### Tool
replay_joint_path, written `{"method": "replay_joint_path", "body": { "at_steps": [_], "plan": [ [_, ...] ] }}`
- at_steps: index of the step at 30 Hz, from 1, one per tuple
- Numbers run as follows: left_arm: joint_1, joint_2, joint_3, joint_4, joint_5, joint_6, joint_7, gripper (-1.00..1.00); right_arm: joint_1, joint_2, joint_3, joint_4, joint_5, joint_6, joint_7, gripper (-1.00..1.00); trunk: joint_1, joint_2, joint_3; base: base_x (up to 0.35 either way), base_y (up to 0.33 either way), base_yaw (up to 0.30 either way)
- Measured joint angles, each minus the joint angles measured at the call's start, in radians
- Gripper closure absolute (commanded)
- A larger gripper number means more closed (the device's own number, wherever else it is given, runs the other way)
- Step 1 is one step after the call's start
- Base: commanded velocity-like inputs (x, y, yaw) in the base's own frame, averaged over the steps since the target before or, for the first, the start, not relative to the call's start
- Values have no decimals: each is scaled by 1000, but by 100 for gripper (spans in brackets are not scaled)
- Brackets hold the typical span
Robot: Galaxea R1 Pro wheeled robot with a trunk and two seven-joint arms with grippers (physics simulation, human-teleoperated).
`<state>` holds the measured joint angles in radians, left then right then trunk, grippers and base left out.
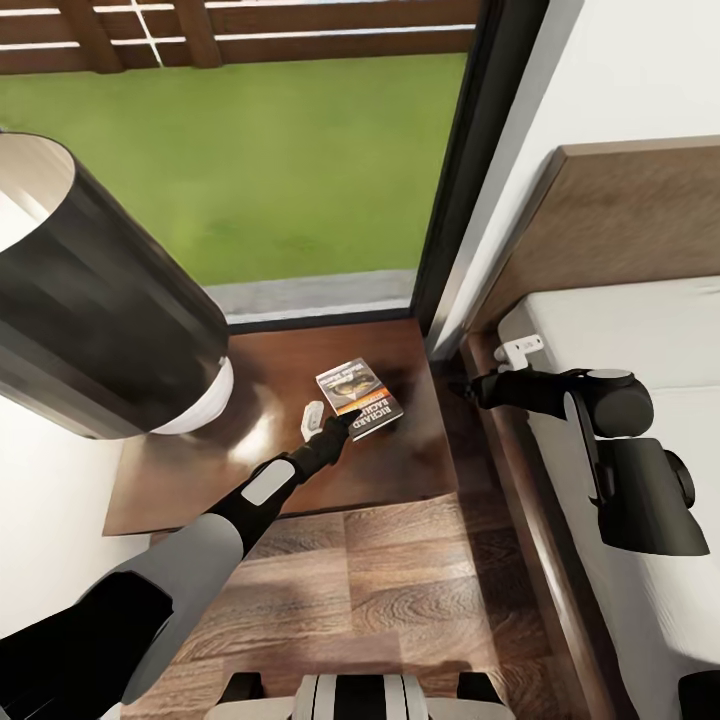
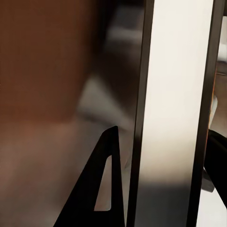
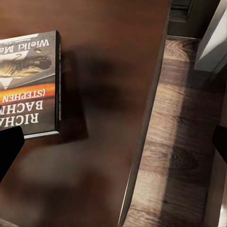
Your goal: In the bedroom, move the book from the bed onto either nightstand, and place the two sandals side by side next to the bed.
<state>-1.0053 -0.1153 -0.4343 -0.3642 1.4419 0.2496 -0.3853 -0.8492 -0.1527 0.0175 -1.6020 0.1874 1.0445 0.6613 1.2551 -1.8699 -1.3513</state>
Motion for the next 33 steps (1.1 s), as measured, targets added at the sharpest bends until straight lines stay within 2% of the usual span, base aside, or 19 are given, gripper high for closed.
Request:
{"method": "replay_joint_path", "body": {
  "at_steps": [22,33],
  "plan": [
    [0,0,-2,-2,0,-2,-3,100,9,0,2,0,-3,0,27,-100,0,0,-2,0,0,0],
    [0,1,-12,0,-1,-29,-9,100,10,0,2,0,-3,0,44,-100,0,0,-2,0,0,0]
  ]
}}
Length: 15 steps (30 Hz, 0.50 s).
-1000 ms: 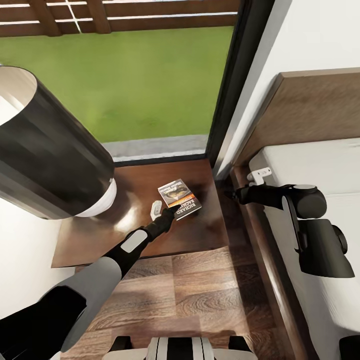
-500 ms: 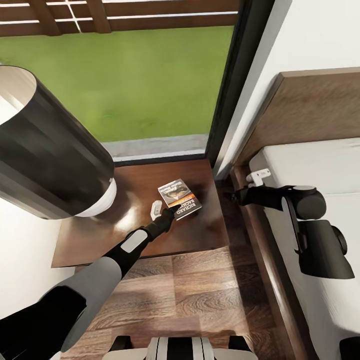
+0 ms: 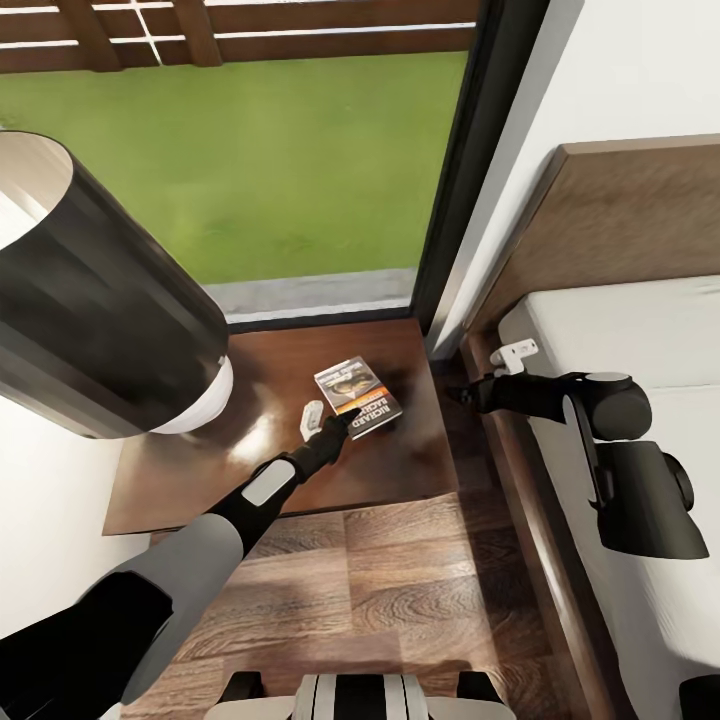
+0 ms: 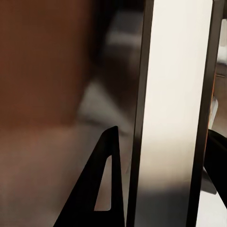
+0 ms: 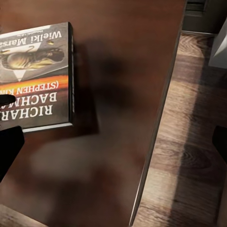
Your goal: In the bedroom, move the book from the bed onto either nightstand, and place the two sandals side by side next to the bed.
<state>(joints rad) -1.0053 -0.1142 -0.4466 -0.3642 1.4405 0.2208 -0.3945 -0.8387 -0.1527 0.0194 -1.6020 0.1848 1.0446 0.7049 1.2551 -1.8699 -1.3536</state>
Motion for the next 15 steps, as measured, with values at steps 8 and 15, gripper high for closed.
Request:
{"method": "replay_joint_path", "body": {
  "at_steps": [8,15],
  "plan": [
    [0,2,-31,1,-25,-9,-12,100,0,1,1,0,0,0,2,-100,0,0,0,0,0,0],
    [0,3,-40,2,-47,-25,-18,100,0,1,1,0,0,0,3,-100,0,0,0,0,0,0]
  ]
}}
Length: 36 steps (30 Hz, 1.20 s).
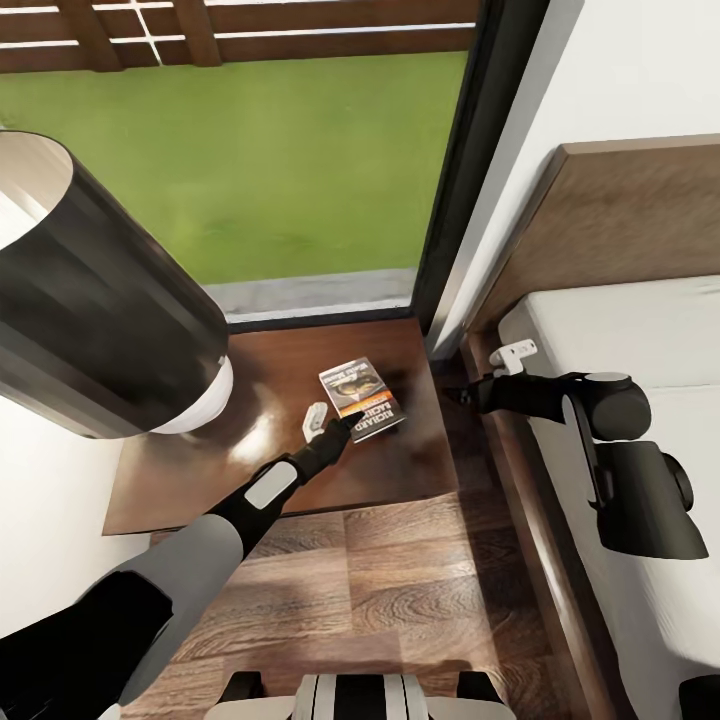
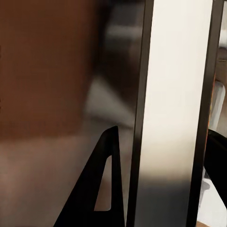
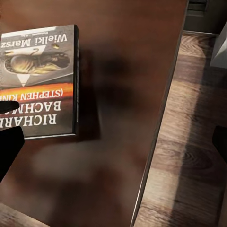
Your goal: In the bedroom, move the book from the bed onto either nightstand, and place the two sandals side by side next to the bed.
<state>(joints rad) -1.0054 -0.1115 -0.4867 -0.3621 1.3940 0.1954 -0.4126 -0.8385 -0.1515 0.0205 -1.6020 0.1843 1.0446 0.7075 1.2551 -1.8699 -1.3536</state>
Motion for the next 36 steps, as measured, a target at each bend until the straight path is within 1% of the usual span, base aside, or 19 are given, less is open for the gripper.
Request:
{"method": "replay_joint_path", "body": {
  "at_steps": [6,21,36],
  "plan": [
    [0,1,-3,0,-7,-10,-2,100,0,0,0,0,0,0,0,-100,0,0,0,0,0,0],
    [1,1,-5,1,-10,-14,-2,100,0,-1,-3,0,1,0,0,-100,0,0,0,0,0,0],
    [0,1,-5,1,-9,-8,15,100,0,-1,-1,0,1,0,0,-100,0,0,0,0,0,0]
  ]
}}
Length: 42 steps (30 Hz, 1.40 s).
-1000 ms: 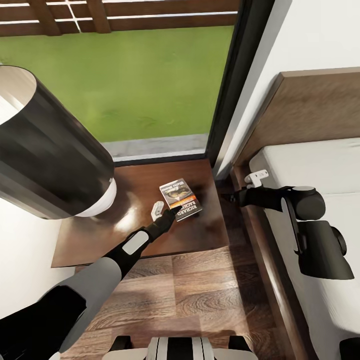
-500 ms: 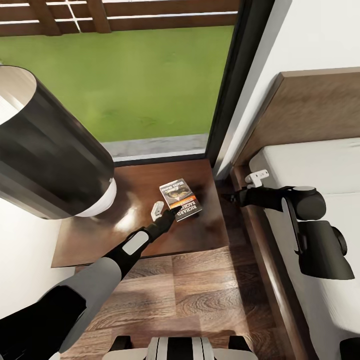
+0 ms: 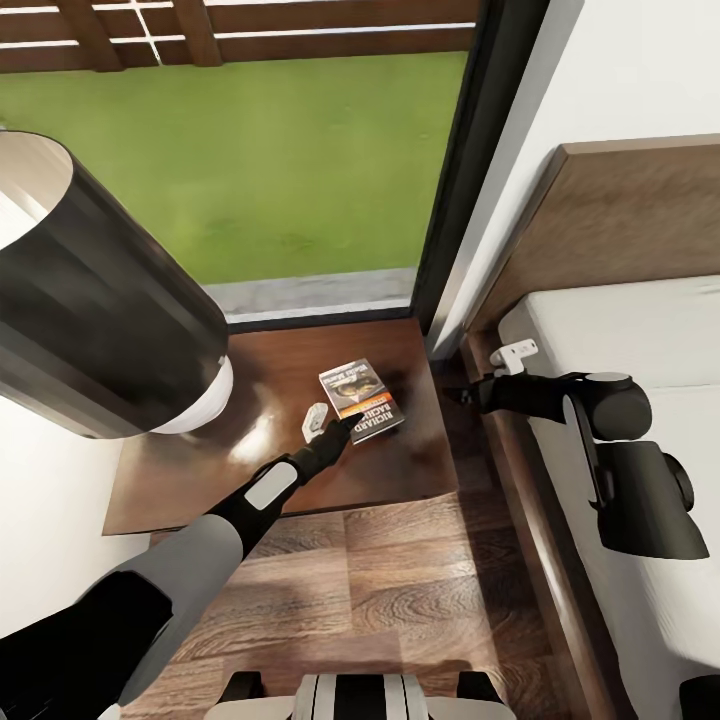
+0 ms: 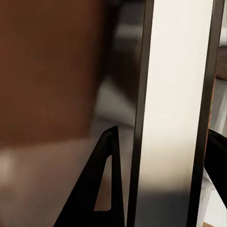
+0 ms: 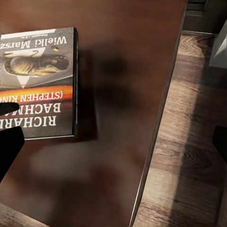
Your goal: In the bedroom, move the book from the bed onto either nightstand, and place the two sandals side by side next to the bed.
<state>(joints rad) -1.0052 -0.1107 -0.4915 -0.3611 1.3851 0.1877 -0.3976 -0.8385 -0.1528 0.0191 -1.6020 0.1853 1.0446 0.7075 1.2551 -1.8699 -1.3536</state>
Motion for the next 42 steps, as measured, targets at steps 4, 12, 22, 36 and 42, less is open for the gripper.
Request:
{"method": "replay_joint_path", "body": {
  "at_steps": [4,12,22,36,42],
  "plan": [
    [0,0,0,0,-1,5,14,100,0,0,1,0,0,0,0,-100,0,0,0,0,0,0],
    [0,0,0,0,0,9,27,100,1,0,3,0,0,0,0,-100,0,0,0,0,0,0],
    [0,0,0,-1,0,12,29,100,1,2,4,0,0,0,0,-100,0,0,0,0,0,0],
    [1,0,0,0,-1,36,31,-100,1,4,8,0,0,0,-1,-100,0,0,0,0,0,0],
    [5,0,3,-2,4,35,28,-100,0,3,8,1,0,0,-1,-100,0,0,0,0,0,0]
  ]
}}
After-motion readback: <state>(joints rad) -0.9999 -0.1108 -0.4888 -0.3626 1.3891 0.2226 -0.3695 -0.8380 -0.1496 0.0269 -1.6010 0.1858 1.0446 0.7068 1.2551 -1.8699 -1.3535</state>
